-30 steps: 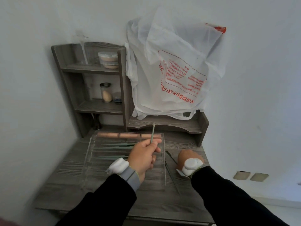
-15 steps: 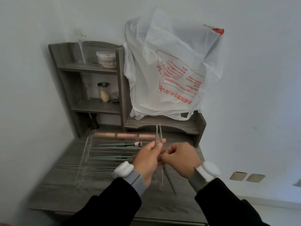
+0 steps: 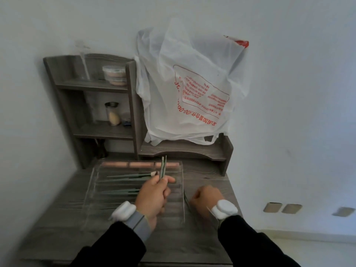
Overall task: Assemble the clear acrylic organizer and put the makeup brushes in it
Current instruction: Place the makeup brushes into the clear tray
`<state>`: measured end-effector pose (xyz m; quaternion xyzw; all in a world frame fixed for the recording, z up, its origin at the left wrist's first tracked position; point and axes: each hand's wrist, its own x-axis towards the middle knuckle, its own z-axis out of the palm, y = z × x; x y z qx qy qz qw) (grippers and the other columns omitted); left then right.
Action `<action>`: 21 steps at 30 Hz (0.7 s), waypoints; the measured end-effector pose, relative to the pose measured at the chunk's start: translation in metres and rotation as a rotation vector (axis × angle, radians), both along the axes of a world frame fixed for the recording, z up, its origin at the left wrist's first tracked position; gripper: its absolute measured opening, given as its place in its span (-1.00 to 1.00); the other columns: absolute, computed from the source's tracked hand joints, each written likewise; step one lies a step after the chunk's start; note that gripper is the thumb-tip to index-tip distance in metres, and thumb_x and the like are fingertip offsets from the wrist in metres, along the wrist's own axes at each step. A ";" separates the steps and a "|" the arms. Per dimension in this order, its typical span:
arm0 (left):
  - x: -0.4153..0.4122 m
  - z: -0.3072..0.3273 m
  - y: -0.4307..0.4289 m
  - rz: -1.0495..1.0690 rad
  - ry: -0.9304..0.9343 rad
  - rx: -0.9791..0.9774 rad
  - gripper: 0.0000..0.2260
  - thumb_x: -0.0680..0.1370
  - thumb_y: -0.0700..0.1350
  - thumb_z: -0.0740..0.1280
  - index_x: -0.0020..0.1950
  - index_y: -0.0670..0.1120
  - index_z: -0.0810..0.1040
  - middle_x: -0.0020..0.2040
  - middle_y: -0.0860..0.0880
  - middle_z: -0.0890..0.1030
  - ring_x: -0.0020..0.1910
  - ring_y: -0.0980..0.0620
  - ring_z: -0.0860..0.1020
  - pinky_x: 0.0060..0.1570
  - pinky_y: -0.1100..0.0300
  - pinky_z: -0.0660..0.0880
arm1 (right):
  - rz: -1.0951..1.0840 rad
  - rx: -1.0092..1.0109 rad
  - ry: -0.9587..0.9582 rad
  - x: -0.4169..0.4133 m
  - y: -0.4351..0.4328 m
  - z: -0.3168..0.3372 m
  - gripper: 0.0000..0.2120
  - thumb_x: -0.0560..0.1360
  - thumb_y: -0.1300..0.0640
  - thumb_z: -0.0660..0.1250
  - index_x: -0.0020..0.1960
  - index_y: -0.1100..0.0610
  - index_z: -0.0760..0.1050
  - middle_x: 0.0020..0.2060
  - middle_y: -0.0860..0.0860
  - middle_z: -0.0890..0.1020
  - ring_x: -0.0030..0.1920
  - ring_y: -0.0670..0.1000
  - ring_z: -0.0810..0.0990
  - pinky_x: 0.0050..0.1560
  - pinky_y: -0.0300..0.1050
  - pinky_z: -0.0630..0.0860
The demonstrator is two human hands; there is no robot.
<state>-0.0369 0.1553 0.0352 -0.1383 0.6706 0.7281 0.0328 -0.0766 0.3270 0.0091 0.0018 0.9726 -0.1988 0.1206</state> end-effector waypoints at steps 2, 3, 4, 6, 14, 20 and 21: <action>0.001 0.000 0.000 0.001 -0.011 0.024 -0.74 0.68 -0.06 0.12 0.02 -0.10 0.58 -0.46 0.03 0.36 -0.60 0.14 0.18 -0.53 0.31 0.07 | -0.042 -0.003 -0.027 0.001 -0.002 -0.012 -0.75 0.41 -0.03 0.32 -0.11 0.10 0.68 -0.18 0.01 0.72 -0.13 0.05 0.69 -0.12 -0.20 0.57; 0.001 0.001 0.000 0.002 -0.016 0.033 -0.74 0.68 -0.06 0.12 0.02 -0.10 0.58 -0.45 0.03 0.37 -0.60 0.14 0.18 -0.53 0.30 0.07 | -0.065 -0.009 -0.026 0.000 -0.003 -0.016 -0.75 0.38 -0.04 0.33 -0.12 0.09 0.68 -0.19 0.00 0.72 -0.15 0.04 0.69 -0.14 -0.20 0.57; 0.001 0.002 0.000 0.000 -0.021 0.039 -0.74 0.68 -0.06 0.12 0.03 -0.10 0.58 -0.45 0.03 0.38 -0.60 0.14 0.18 -0.52 0.31 0.07 | -0.070 -0.007 -0.027 -0.001 -0.004 -0.018 -0.76 0.37 -0.04 0.33 -0.13 0.09 0.68 -0.20 0.00 0.72 -0.15 0.04 0.69 -0.16 -0.22 0.55; 0.001 0.004 -0.001 -0.020 -0.028 0.047 -0.74 0.68 -0.07 0.13 0.04 -0.10 0.59 -0.43 0.02 0.40 -0.60 0.14 0.18 -0.53 0.32 0.07 | -0.077 0.003 -0.051 -0.002 -0.004 -0.017 -0.76 0.37 -0.03 0.33 -0.13 0.10 0.67 -0.20 0.00 0.71 -0.17 0.04 0.68 -0.21 -0.24 0.49; 0.003 0.001 -0.001 -0.097 -0.049 0.058 -0.75 0.67 -0.07 0.15 0.04 -0.07 0.62 -0.38 -0.01 0.46 -0.59 0.13 0.20 -0.57 0.31 0.11 | -0.175 0.008 -0.102 -0.009 0.017 -0.011 -0.74 0.30 -0.05 0.40 -0.16 0.13 0.63 -0.30 -0.04 0.62 -0.33 -0.05 0.57 -0.31 -0.25 0.44; 0.004 0.002 0.007 -0.119 -0.061 0.068 -0.75 0.68 -0.08 0.15 0.06 -0.10 0.61 -0.38 -0.02 0.47 -0.56 0.11 0.19 -0.57 0.31 0.10 | -0.126 0.086 -0.079 -0.009 0.025 -0.009 -0.75 0.33 -0.05 0.37 -0.16 0.13 0.62 -0.26 0.00 0.64 -0.26 0.03 0.59 -0.26 -0.23 0.45; 0.004 0.002 0.007 -0.124 -0.063 0.069 -0.75 0.68 -0.08 0.15 0.07 -0.10 0.61 -0.38 -0.02 0.47 -0.56 0.11 0.19 -0.57 0.31 0.09 | -0.113 0.113 -0.069 -0.009 0.025 -0.008 -0.79 0.34 -0.02 0.36 -0.18 0.13 0.60 -0.28 0.00 0.63 -0.28 0.03 0.58 -0.26 -0.23 0.46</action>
